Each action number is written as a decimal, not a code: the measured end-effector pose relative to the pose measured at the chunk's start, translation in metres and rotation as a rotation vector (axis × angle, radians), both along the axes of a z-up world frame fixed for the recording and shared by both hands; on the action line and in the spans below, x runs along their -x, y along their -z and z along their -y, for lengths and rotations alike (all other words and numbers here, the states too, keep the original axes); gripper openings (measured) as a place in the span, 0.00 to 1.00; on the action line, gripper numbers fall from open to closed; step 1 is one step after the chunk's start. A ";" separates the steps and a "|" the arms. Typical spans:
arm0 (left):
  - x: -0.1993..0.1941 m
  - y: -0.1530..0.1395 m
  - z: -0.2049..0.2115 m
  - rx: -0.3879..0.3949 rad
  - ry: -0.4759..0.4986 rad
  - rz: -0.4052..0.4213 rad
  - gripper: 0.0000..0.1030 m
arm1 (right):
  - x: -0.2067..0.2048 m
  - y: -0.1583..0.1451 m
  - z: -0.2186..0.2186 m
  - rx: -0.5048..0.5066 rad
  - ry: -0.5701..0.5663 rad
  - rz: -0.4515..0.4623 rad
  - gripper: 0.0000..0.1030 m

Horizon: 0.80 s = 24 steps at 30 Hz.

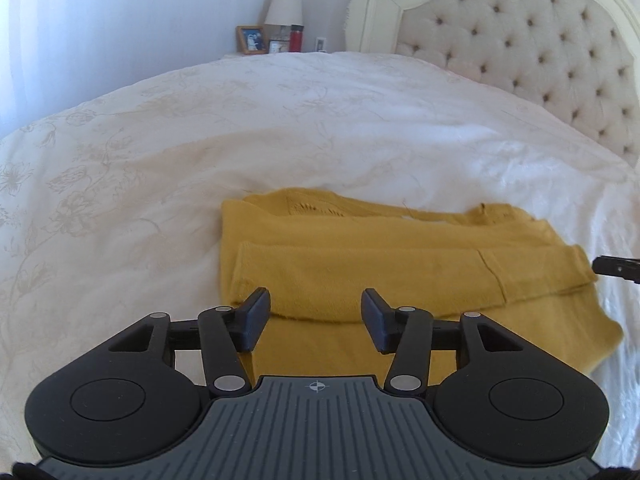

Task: Fold small clothes
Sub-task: 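Open both grippers and withdraw from the folded sweater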

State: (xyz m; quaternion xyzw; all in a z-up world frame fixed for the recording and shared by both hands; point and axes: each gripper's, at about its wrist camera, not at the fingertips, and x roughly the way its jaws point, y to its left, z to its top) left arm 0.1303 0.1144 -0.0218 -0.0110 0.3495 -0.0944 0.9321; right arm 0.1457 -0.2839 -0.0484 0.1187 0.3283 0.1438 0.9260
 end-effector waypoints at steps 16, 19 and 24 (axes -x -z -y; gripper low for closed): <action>-0.064 0.025 0.015 -0.028 -0.028 -0.096 0.47 | -0.036 0.027 -0.061 0.194 -0.125 -0.058 0.42; -0.088 0.018 0.008 0.014 -0.085 -0.076 0.47 | -0.065 0.024 -0.056 0.182 -0.090 -0.070 0.41; -0.110 0.006 -0.008 0.080 -0.179 -0.031 0.48 | -0.097 0.016 -0.043 0.131 -0.013 -0.075 0.41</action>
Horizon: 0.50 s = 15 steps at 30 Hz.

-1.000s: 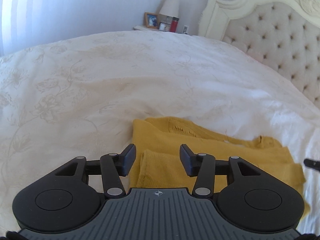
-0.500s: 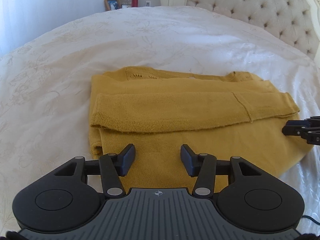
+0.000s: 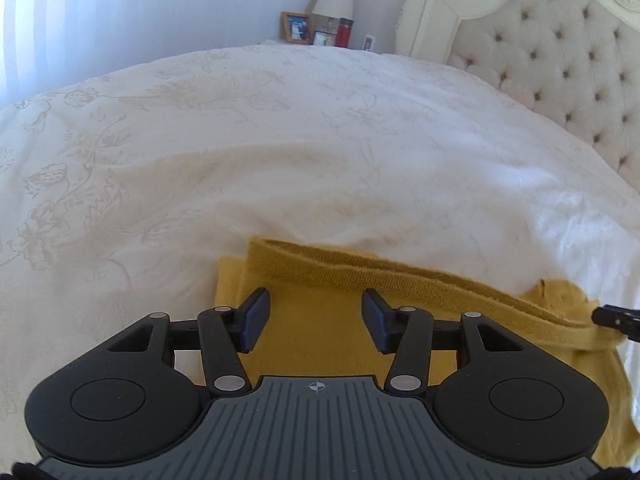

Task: Fold small clothes
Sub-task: 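Open both grippers and withdraw from the folded sweater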

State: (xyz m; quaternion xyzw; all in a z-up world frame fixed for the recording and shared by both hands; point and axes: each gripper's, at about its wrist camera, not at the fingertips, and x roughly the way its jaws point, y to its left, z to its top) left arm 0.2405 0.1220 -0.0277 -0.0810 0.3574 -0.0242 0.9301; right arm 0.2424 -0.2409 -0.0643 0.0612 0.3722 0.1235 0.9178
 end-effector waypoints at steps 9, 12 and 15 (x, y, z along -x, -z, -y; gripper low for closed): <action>0.021 -0.007 0.001 -0.063 0.099 -0.003 0.48 | 0.023 -0.021 0.024 -0.021 0.057 0.094 0.47; 0.037 0.001 0.012 -0.075 0.173 -0.029 0.48 | 0.045 -0.021 0.021 -0.007 0.027 0.119 0.48; 0.054 0.014 0.020 -0.079 0.227 -0.074 0.48 | 0.060 -0.007 0.010 0.006 -0.048 0.054 0.51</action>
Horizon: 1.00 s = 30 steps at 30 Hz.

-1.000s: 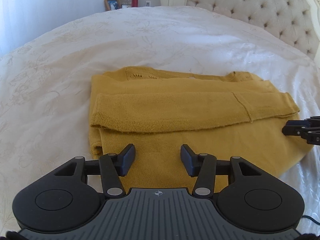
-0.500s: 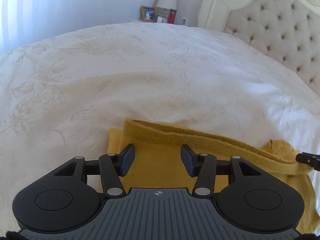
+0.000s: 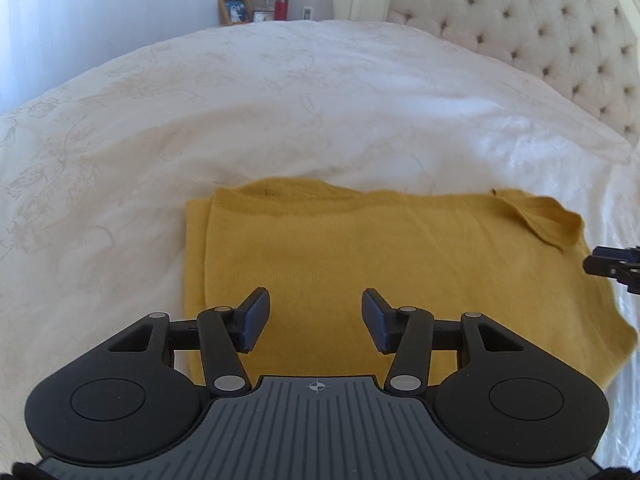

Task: Fold small clothes
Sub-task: 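Open both grippers and withdraw from the folded sweater, then move the right gripper to the side edge of the folded sweater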

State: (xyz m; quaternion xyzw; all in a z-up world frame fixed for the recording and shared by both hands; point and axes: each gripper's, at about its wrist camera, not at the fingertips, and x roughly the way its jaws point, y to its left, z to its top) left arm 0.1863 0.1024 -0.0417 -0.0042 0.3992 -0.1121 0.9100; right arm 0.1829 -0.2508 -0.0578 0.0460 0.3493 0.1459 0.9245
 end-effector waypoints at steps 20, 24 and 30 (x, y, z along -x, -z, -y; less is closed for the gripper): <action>0.045 0.026 -0.018 -0.018 0.052 -0.055 0.65 | 0.034 -0.006 -0.006 -0.019 -0.102 -0.018 0.53; 0.046 0.028 -0.013 -0.035 0.055 -0.052 0.69 | 0.000 0.008 -0.021 -0.034 -0.152 -0.065 0.53; 0.045 0.028 -0.010 -0.044 0.050 -0.058 0.71 | -0.063 0.021 -0.022 -0.041 -0.071 -0.107 0.53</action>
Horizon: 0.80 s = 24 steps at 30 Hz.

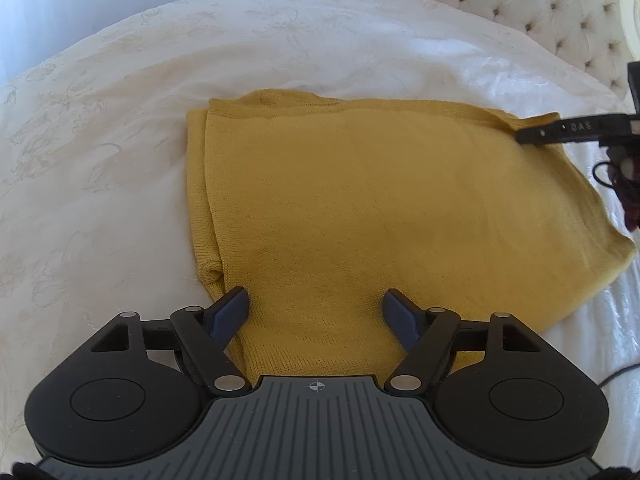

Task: Fold small clothes
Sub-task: 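Move the right gripper to the side edge of the folded sweater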

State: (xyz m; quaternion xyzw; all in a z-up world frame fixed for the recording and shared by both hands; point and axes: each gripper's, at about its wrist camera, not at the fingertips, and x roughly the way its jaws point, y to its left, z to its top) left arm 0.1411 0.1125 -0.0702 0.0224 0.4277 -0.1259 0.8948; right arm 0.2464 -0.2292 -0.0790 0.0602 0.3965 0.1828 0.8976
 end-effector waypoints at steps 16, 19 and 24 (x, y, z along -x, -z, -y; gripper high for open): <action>-0.001 0.000 0.002 -0.004 0.004 -0.006 0.76 | 0.056 0.010 0.070 -0.126 0.240 -0.083 0.64; -0.002 -0.001 0.004 -0.003 0.004 -0.016 0.80 | 0.079 0.024 0.080 -0.200 0.263 -0.141 0.71; -0.002 -0.002 0.012 -0.010 -0.012 -0.048 0.89 | 0.109 0.027 0.088 -0.285 0.253 -0.146 0.82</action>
